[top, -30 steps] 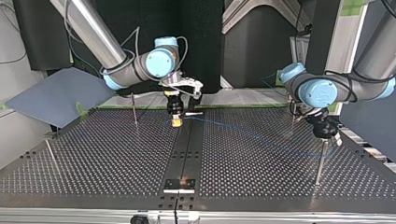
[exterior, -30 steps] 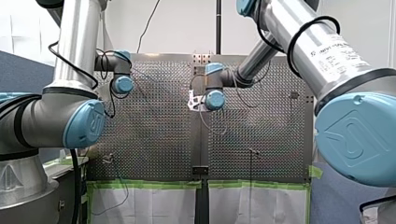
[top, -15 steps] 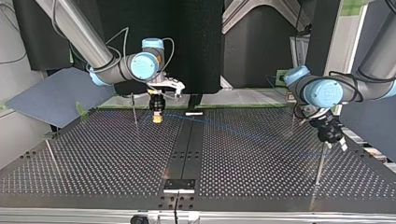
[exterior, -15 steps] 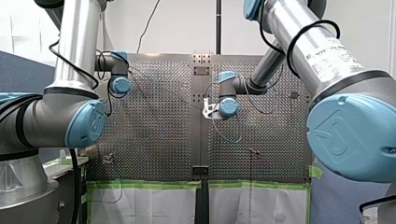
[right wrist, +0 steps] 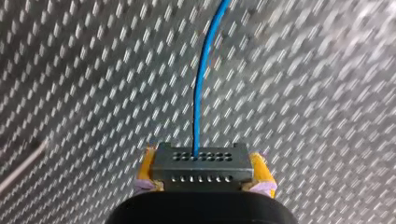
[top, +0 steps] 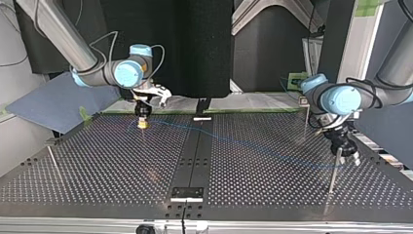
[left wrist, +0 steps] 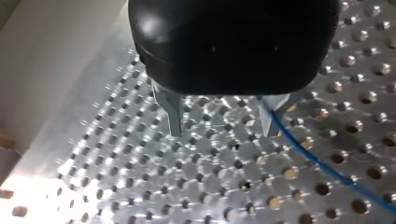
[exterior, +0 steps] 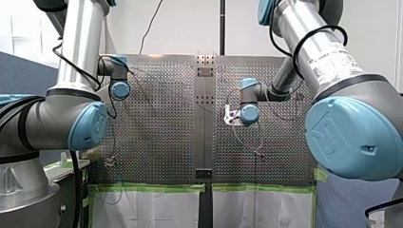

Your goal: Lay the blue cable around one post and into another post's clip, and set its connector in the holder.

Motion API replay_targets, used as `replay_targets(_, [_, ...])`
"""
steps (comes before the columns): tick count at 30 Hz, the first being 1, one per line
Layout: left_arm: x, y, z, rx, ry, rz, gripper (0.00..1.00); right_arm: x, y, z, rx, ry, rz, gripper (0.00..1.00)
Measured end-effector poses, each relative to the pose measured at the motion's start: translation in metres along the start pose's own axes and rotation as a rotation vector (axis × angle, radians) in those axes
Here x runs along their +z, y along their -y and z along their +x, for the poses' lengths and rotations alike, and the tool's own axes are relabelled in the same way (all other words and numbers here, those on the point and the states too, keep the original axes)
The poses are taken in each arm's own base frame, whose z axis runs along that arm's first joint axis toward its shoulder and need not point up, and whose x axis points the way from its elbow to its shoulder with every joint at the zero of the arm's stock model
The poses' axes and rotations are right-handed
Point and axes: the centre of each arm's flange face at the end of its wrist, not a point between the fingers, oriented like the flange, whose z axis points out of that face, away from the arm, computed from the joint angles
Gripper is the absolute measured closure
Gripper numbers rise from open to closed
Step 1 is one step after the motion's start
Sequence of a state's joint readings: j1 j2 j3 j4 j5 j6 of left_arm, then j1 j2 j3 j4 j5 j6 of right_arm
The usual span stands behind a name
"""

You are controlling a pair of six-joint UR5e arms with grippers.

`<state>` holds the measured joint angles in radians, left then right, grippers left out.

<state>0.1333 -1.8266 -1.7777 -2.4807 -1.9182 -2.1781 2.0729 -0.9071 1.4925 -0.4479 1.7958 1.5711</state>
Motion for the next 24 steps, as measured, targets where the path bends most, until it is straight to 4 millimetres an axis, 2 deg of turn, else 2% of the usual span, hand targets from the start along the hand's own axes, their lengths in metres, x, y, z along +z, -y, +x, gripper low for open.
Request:
replay_targets(6, [0.003, 0.001, 0.004, -0.02, -0.03, 0.04, 0.18, 0.002, -0.034, -0.017, 0.013, 0.016, -0.049, 1.0])
replay_targets(14, [0.011, -0.006, 0.0, -0.068, -0.048, 0.074, 0.18, 0.002, -0.076, -0.039, 0.033, 0.017, -0.079, 1.0])
replay_targets(24, [0.011, -0.001, 0.004, -0.085, -0.102, 0.136, 0.18, -0.004, -0.12, -0.057, 0.046, 0.023, -0.139, 1.0])
